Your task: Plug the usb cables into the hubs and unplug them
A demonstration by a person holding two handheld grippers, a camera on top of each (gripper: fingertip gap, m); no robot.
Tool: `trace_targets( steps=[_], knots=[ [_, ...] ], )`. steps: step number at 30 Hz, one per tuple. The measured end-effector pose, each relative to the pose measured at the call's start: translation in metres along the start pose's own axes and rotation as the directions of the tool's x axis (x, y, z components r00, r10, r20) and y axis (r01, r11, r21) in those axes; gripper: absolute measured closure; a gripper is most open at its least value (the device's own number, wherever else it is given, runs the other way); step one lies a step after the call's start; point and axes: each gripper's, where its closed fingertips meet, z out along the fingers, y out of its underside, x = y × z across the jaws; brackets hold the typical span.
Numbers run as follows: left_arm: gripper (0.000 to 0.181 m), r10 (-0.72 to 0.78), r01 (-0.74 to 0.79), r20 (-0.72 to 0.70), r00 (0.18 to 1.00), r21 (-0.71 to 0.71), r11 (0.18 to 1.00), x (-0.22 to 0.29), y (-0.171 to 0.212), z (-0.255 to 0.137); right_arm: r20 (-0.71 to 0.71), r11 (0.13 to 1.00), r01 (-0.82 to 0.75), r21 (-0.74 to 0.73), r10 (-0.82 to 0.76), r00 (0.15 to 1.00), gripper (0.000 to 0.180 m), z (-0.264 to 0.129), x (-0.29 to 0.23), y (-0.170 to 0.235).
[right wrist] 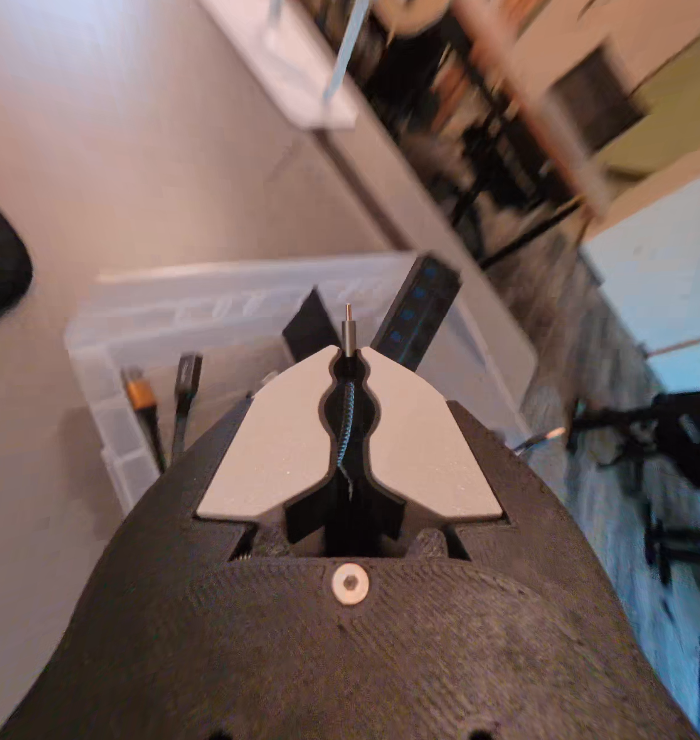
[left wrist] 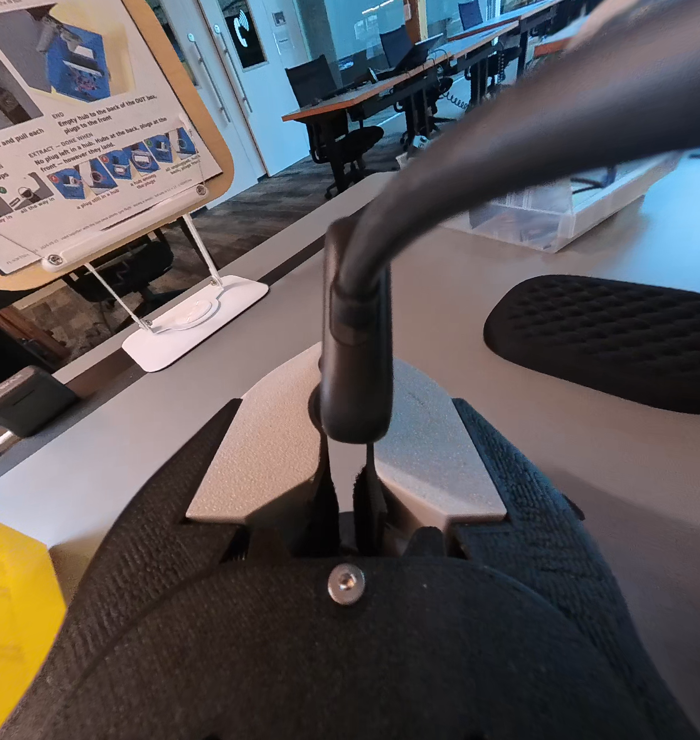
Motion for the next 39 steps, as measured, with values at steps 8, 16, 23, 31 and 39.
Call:
trace_targets(
  steps=[8,16,23,31,39],
  knots=[
    [0.167,-0.159,0.160,-0.034,0.987,0.041,0.986,-0.001,-0.001,0.001,-0.025,0.914,0.043,-0.402,-0.058,0.998,0.149,0.006,-0.002,0.042],
    [0.166,-0.528,0.545,-0.156,0.835,0.094,0.833,-0.009,-0.001,0.004,-0.225,0.997,0.059,-0.059,-0.071,0.972,0.099,0.006,-0.018,-0.082],
    [0.167,-0.713,0.743,-0.217,0.667,0.114,0.660,-0.016,0.000,0.013,-0.021,0.821,0.120,0.559,-0.130,0.991,0.095,0.019,-0.166,-0.241],
    [0.167,-0.813,0.906,-0.403,0.420,0.139,0.399,-0.011,-0.023,0.017,-0.002,0.810,0.282,0.515,-0.328,0.945,0.100,0.081,-0.283,-0.265],
    [0.167,-0.790,0.879,-0.410,0.456,0.071,0.471,0.013,-0.024,0.024,0.014,0.837,0.311,0.450,-0.355,0.935,0.133,0.092,-0.287,-0.265]
  ],
)
